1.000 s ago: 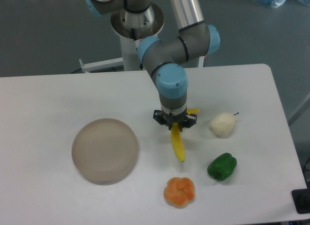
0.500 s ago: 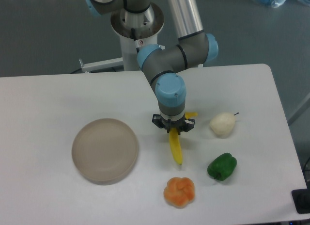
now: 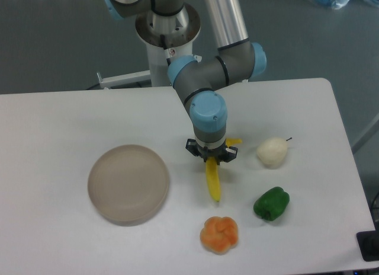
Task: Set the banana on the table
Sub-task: 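Lower the banana onto the table beside the white round object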
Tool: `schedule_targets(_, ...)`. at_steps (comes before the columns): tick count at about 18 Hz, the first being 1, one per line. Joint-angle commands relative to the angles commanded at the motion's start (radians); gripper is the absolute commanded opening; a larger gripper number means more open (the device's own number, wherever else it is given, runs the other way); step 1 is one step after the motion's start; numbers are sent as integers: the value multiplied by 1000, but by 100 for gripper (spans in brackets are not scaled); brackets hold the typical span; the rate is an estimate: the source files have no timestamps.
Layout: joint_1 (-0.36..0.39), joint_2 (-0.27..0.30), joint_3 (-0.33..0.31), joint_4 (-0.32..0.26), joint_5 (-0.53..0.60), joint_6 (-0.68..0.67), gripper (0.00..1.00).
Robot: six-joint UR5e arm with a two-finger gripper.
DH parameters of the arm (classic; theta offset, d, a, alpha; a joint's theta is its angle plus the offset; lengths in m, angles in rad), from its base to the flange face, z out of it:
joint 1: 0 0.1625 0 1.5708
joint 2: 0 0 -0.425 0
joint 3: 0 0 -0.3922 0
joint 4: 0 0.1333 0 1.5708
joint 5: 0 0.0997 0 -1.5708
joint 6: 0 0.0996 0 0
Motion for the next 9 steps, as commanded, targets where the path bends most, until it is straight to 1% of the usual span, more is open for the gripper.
schedule_targets(4, 0, -9, 6, 2, 0, 3, 28)
schedule_targets(5, 2, -9, 6, 2, 0, 5, 30)
schedule_targets(9, 3, -9, 5, 8, 0, 8, 31)
